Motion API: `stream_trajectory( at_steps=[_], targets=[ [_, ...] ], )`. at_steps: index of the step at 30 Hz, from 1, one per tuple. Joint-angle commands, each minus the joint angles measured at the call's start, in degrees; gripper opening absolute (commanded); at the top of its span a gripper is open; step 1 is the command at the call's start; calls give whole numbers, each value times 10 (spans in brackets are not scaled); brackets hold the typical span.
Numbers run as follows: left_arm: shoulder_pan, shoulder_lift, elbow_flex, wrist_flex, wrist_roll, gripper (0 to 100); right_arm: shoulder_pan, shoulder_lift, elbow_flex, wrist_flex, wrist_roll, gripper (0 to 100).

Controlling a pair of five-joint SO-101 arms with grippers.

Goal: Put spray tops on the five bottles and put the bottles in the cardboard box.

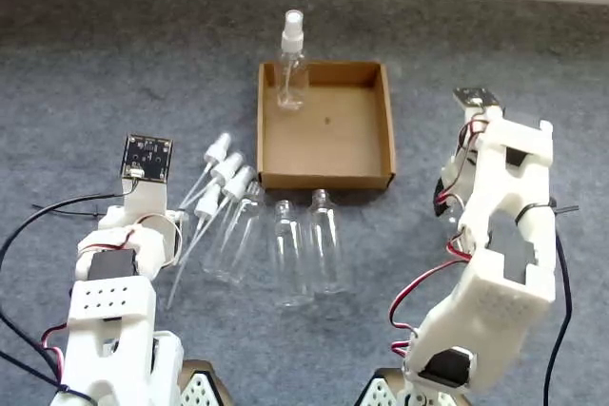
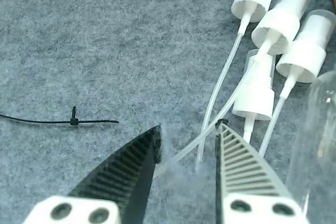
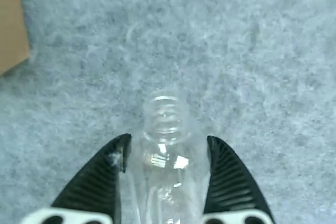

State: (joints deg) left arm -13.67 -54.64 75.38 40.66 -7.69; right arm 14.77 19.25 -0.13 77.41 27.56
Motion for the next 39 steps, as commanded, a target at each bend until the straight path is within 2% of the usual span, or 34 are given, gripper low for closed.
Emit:
stream_trajectory(
  at_steps=[1, 6, 12, 15, 20, 25, 32, 39],
  targets=[
    [8, -6, -26, -6, -5, 161, -12, -59, -86, 58, 3, 6],
    [8, -5, -71, 26, -4, 161, -29, -160, -146, 109, -25, 5],
    [9, 52, -204, 112, -4, 163, -55, -318, -110, 111, -70, 5],
    [11, 163, -314, 160, -15, 165, -103, -411, -26, 81, -103, 5],
    [65, 380, -513, 241, -65, 165, -182, -585, 196, -36, -129, 5],
    [81, 582, -720, 283, -68, 195, -235, -764, 393, -120, -142, 5],
    [91, 801, -967, 334, -69, 197, -276, -953, 561, -138, -142, 5],
    [118, 951, -1112, 362, -68, 196, -290, -1067, 643, -135, -141, 5]
  ],
)
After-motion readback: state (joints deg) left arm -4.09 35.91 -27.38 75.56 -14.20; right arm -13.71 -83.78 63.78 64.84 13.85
